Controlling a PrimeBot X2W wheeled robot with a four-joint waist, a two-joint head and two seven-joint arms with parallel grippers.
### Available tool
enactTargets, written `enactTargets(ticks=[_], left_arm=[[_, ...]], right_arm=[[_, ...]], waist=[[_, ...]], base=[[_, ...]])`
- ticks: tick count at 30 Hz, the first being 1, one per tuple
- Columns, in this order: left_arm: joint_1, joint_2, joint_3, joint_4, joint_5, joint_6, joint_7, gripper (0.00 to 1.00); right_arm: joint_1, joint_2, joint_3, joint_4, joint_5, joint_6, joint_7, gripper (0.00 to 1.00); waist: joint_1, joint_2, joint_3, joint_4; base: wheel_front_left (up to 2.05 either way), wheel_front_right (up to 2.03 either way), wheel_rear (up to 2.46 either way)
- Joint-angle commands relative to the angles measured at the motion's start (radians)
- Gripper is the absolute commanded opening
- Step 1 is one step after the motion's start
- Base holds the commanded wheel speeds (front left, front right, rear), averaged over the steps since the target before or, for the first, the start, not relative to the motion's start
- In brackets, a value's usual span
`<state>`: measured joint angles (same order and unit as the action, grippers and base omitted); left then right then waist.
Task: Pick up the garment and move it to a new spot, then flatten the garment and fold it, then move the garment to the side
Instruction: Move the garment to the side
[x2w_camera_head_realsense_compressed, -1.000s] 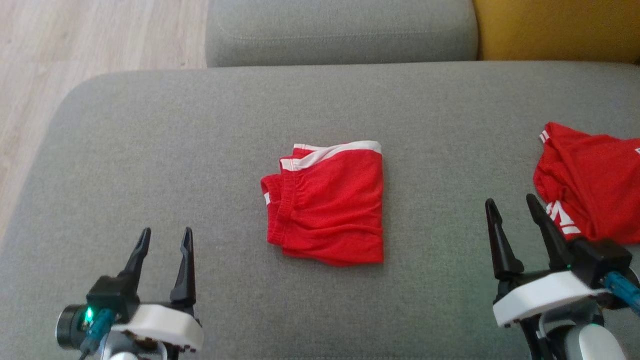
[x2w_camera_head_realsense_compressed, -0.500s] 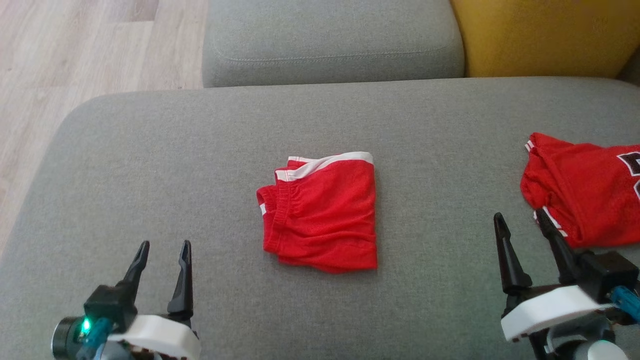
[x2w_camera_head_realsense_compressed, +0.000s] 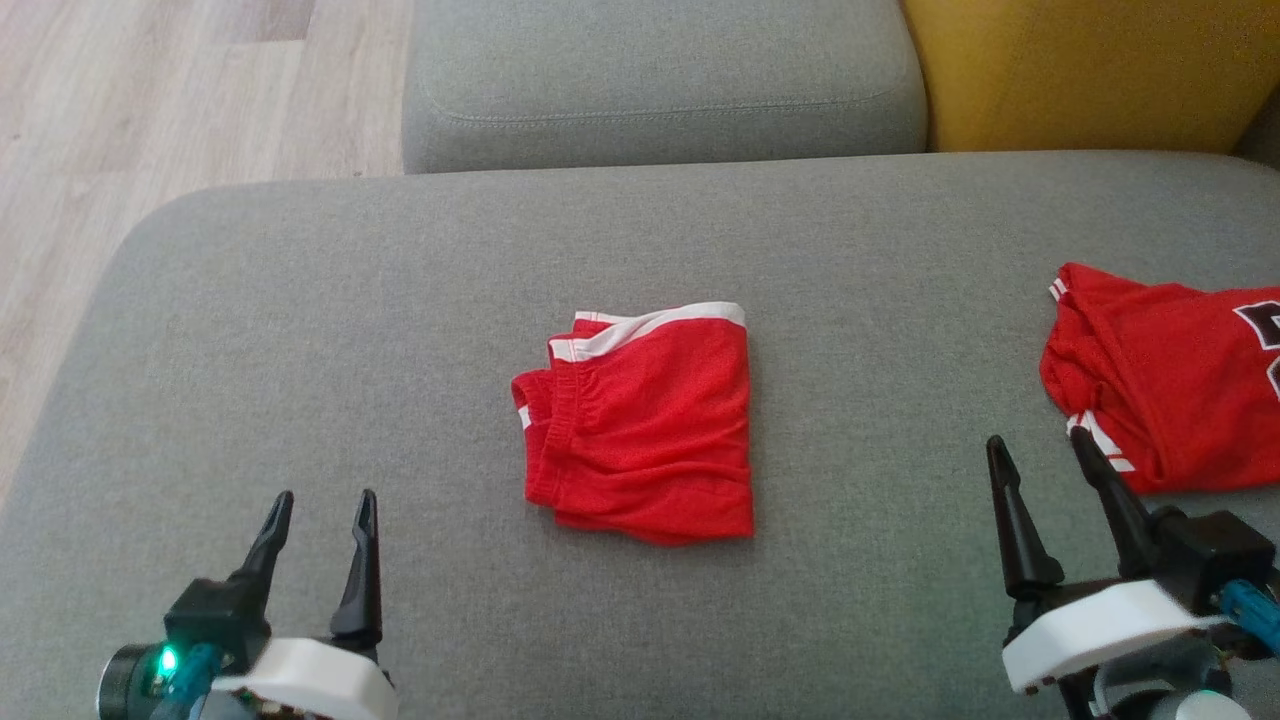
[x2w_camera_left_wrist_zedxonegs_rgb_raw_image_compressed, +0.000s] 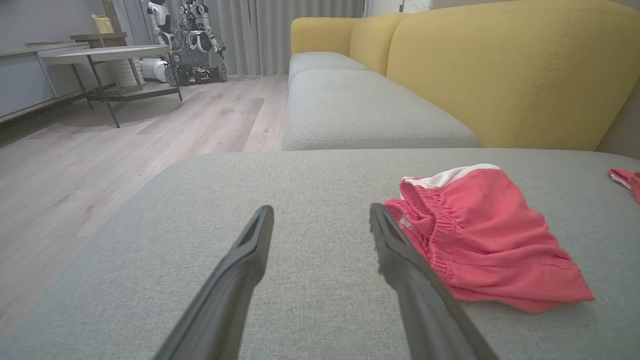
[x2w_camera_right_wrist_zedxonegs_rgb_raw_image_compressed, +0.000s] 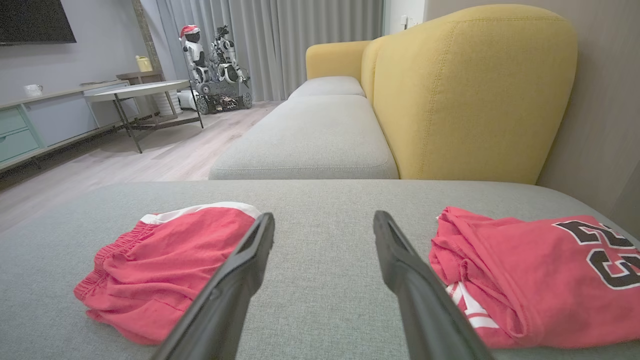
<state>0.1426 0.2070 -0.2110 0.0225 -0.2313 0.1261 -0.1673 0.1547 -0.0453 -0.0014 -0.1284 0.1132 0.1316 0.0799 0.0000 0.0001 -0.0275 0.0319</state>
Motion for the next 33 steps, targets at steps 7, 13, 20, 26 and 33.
enactTargets(ticks=[7, 13, 20, 26, 33], left_arm=[[-0.041, 0.018, 0.034, -0.040, -0.011, 0.013, -0.002, 1.00], [-0.046, 0.020, 0.030, -0.041, -0.011, 0.017, -0.004, 1.00], [-0.059, 0.019, 0.020, -0.046, -0.010, 0.018, -0.003, 1.00], [-0.106, 0.009, -0.001, -0.059, -0.005, 0.012, -0.012, 1.00], [-0.202, -0.031, -0.032, -0.018, -0.011, -0.014, -0.055, 1.00]], right_arm=[[-0.027, -0.005, 0.023, -0.039, -0.004, -0.001, 0.004, 1.00], [-0.027, -0.005, 0.021, -0.035, -0.003, -0.001, 0.005, 1.00], [-0.031, -0.005, 0.010, -0.027, -0.001, -0.001, 0.008, 1.00], [-0.066, -0.005, -0.001, 0.008, -0.001, -0.001, 0.008, 1.00], [-0.173, -0.010, 0.026, 0.165, 0.006, -0.001, -0.002, 1.00]], waist=[[0.0000, -0.0001, 0.006, -0.002], [0.0000, -0.0001, 0.012, 0.002], [0.0000, -0.0001, 0.023, 0.023], [0.0000, -0.0001, 0.072, 0.083], [0.0000, -0.0001, 0.145, 0.197]], base=[[0.00, 0.00, 0.00], [0.00, 0.00, 0.00], [0.00, 0.00, 0.00], [0.00, 0.00, 0.00], [0.00, 0.00, 0.00]])
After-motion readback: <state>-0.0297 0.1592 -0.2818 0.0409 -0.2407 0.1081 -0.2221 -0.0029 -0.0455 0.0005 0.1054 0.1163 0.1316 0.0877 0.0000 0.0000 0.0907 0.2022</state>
